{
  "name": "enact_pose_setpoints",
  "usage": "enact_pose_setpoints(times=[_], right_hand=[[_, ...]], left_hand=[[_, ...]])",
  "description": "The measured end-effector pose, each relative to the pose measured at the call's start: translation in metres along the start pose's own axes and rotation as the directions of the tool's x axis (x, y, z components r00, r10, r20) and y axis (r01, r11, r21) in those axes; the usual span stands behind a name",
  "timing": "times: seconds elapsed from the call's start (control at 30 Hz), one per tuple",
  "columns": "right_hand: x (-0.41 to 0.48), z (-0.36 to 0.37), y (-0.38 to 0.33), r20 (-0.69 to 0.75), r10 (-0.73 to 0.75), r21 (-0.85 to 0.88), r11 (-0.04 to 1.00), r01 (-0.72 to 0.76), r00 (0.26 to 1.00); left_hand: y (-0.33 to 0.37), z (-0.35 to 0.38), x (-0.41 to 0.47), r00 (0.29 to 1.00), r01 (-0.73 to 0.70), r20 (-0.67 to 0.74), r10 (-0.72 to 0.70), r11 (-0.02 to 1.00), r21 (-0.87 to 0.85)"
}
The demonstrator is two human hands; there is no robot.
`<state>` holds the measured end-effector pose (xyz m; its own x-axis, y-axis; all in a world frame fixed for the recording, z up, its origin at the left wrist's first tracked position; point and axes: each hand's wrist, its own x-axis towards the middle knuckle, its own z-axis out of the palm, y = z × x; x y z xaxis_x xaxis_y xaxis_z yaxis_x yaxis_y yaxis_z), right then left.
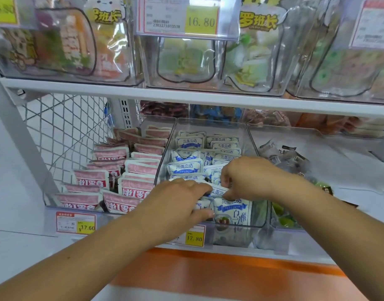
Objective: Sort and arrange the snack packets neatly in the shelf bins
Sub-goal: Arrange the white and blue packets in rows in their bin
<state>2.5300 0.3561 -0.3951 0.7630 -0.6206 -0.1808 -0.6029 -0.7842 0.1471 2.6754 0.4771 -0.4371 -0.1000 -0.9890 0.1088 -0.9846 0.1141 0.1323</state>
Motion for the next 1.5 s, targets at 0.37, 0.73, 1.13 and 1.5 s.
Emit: enact_pose_setpoints(times=[0.37, 0.73, 1.13, 1.5], right_hand=[[-0.013, -0.016, 0.006, -0.017, -0.036, -0.194, 0.98, 0.032, 0.999], [0.006, -0.017, 0.032, 0.084, -0.024, 0.381, 0.925, -0.01, 0.996], [0.026, 0.0, 0.013, 0.13, 0.035, -0.075, 0.997, -0.025, 0.991], [0.012, -0.009, 0.021, 0.174, -0.063, 0.072, 0.996, 0.051, 0.983]], left_hand=[[0.005, 0.011, 0.012, 0.998, 0.056, -0.033, -0.055, 0.998, 0.032], [0.01, 0.005, 0.014, 0.996, -0.024, -0.083, 0.013, 0.991, -0.135], [0.008, 0.008, 0.015, 0.999, -0.042, 0.002, 0.043, 0.988, -0.152], [0.008, 0.01, 0.017, 0.993, 0.043, -0.101, -0.057, 0.991, -0.129]])
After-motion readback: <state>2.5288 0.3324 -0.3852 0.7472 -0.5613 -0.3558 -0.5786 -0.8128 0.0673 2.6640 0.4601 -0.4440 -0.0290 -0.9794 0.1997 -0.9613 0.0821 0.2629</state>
